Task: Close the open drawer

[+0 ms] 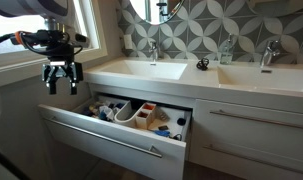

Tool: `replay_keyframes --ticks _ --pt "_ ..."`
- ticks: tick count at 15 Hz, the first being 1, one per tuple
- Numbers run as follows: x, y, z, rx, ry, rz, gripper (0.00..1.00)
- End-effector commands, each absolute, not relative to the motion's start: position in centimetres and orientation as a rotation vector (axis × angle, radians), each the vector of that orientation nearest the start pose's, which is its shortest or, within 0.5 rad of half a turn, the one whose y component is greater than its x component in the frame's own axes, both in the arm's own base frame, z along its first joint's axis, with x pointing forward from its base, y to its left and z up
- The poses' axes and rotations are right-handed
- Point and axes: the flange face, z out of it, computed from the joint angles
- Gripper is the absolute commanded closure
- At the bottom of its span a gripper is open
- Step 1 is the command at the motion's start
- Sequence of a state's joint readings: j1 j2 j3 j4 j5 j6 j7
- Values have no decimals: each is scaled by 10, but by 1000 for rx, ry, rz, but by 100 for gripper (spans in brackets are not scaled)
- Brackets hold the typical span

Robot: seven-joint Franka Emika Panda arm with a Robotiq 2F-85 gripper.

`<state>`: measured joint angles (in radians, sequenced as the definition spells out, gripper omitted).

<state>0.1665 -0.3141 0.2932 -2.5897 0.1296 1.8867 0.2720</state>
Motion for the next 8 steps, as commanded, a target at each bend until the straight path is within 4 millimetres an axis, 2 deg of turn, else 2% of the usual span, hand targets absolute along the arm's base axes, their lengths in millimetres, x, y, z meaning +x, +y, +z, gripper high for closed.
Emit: replay_keyframes --ticks 1,8 --pt "334 181 309 -3180 -191 651 28" --pt "338 192 255 -3154 -203 777 77"
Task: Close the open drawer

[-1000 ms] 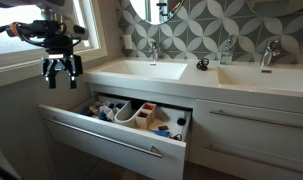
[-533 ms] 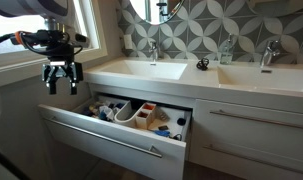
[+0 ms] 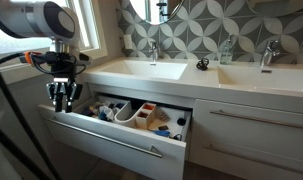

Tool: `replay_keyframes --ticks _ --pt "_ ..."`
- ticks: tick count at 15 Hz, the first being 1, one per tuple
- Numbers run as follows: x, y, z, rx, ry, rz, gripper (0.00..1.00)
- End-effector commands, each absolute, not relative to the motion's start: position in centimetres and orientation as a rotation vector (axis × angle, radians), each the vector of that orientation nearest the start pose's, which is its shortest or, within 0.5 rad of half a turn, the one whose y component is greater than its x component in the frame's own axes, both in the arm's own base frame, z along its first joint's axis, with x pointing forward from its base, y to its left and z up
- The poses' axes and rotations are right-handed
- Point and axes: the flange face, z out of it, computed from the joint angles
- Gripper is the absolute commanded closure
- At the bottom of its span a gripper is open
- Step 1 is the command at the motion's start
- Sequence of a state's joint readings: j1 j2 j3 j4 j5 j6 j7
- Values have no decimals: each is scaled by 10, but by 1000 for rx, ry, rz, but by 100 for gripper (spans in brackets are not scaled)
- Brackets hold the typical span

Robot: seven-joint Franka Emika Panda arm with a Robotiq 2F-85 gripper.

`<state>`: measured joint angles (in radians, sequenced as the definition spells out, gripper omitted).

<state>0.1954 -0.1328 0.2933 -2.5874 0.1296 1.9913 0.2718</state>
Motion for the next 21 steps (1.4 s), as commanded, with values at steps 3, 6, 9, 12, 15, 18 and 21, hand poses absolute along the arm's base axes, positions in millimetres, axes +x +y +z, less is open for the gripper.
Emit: replay_keyframes --ticks 3,6,9,12,15,18,21 --pt "340 197 238 -3123 -239 850 99" --pt "346 201 225 -3129 -236 864 100" --pt "354 205 212 -3141 -245 802 100" --pt "363 209 199 -3144 -231 738 100" --pt "371 210 191 -3144 -174 686 100" --pt "377 210 187 -3158 -106 626 100" --pt "381 210 183 -3194 -57 569 100"
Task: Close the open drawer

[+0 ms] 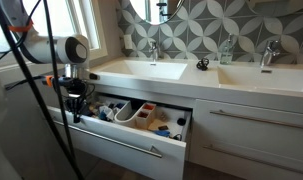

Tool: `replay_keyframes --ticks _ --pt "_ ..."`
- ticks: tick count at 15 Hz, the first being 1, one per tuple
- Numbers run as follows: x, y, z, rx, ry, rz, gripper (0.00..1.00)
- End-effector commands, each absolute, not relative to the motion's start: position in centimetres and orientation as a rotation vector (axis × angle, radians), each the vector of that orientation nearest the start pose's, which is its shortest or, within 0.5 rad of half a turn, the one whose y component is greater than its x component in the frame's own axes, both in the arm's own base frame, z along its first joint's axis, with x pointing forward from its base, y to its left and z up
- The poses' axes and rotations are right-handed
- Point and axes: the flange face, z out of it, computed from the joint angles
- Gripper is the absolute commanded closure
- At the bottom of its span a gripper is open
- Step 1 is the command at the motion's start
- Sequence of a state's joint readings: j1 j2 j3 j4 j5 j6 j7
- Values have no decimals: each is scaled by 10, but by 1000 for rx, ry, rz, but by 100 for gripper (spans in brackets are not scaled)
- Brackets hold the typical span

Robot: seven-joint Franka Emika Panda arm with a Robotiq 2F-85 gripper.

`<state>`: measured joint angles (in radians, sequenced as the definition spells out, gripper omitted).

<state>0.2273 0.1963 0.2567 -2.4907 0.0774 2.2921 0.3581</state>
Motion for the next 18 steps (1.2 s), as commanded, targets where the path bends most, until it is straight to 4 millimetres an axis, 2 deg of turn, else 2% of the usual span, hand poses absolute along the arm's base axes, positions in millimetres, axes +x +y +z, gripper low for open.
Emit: replay_keyframes --ticks 1,6,12,18 --pt "381 211 182 -3203 -43 570 100" --pt "385 214 184 -3274 31 492 100" --pt "410 216 198 -3369 95 108 100" --pt "446 194 203 -3387 203 -233 100"
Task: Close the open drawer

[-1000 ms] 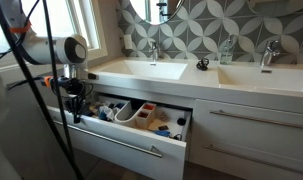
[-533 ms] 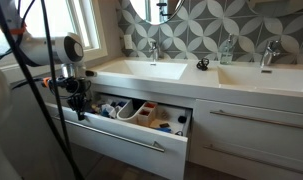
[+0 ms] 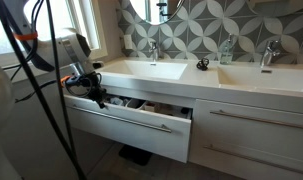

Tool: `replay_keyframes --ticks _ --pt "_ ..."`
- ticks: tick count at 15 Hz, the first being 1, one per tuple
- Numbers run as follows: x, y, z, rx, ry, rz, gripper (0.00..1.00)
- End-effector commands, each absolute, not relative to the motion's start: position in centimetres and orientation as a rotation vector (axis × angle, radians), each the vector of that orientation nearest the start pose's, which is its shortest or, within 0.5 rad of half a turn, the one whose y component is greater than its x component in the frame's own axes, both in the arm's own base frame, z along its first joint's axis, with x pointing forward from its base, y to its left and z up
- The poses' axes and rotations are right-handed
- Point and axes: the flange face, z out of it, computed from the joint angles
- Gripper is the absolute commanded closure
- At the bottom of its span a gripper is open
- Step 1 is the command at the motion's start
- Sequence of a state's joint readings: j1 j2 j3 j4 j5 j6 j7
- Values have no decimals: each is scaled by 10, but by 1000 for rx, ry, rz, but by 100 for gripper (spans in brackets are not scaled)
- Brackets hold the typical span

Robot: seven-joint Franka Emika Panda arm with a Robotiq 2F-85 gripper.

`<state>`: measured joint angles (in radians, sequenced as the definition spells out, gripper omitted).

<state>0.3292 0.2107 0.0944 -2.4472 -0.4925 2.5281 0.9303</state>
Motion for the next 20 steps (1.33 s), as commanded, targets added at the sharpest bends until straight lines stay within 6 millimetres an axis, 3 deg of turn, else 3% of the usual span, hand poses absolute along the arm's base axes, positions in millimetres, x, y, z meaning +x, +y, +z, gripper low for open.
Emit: replay_keyframes --ticks 1,4,5,13,20 --pt "451 192 202 -3379 210 -272 100" --pt "466 185 196 -3385 207 -359 100" --pt "456 184 204 -3391 196 -292 100" --pt "457 183 202 -3392 194 -291 100" --pt "475 193 187 -3362 76 -223 100"
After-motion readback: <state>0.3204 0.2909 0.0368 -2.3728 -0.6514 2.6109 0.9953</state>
